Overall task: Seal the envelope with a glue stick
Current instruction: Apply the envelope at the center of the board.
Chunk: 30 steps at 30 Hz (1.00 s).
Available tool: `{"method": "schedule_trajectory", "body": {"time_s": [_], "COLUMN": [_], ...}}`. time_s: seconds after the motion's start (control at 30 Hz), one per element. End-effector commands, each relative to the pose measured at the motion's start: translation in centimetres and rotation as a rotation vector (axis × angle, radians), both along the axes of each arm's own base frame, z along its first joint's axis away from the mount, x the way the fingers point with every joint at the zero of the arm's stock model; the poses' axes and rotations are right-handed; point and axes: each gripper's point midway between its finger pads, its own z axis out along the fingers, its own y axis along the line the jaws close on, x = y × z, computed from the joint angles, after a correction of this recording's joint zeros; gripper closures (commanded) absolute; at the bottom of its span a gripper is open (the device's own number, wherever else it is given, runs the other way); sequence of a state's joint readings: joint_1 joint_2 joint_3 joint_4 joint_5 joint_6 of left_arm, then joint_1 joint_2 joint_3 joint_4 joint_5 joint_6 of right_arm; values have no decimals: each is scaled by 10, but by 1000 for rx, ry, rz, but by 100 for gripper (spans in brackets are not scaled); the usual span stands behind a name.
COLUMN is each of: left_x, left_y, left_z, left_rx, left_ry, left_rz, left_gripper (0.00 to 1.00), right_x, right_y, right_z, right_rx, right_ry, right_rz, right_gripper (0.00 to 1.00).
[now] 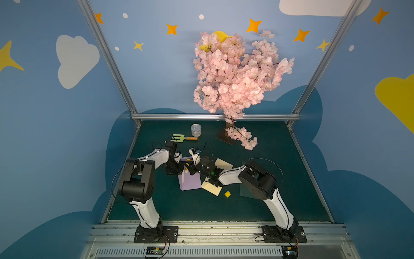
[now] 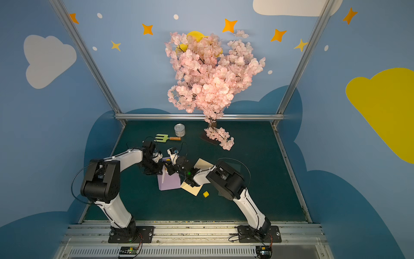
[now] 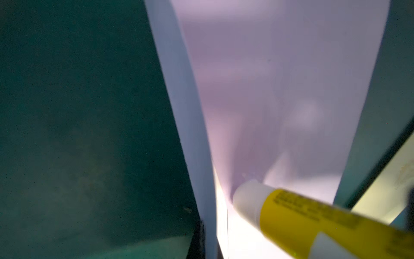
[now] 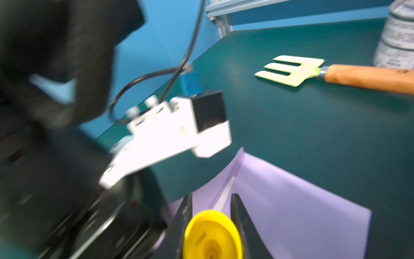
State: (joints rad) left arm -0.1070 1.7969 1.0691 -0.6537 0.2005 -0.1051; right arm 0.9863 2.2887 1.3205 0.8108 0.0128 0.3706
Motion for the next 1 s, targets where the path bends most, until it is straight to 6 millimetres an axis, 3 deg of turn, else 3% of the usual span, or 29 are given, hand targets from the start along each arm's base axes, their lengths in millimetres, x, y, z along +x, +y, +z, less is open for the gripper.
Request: {"method": "schedule_trajectory", "body": {"time_s": [0.0,0.13,0.23,0.63,0.8,0.97], "left_x": [-5,-6,-5,2,6,7], "left_y": [-4,-4,-4,-8,-16,-17], "left_z": [-9,-10,-9,-4,-2,0], "left_rx": [-4,-5,-4,-30,-78,-85], "left_ry": [12,15,10,-7,-11,-17], "left_rz": [-14,-14,-14,14,20,18], "left_gripper": [98,97,98,98,98,98], "right_x": [32,44,36,-43,-50,-38], "right_y": [-16,-16,-15,-20,-18,-9], "right_z": [-28,-29,-30,-16,-14,-18], "right_rx": [-63,-50,-49,-86,-84,-69], "right_ry": [55,78,83,32,27,63], "right_rz": [-114,-138,-113,33,38,-7], "right_gripper": [100,100,100,100,100,100]}}
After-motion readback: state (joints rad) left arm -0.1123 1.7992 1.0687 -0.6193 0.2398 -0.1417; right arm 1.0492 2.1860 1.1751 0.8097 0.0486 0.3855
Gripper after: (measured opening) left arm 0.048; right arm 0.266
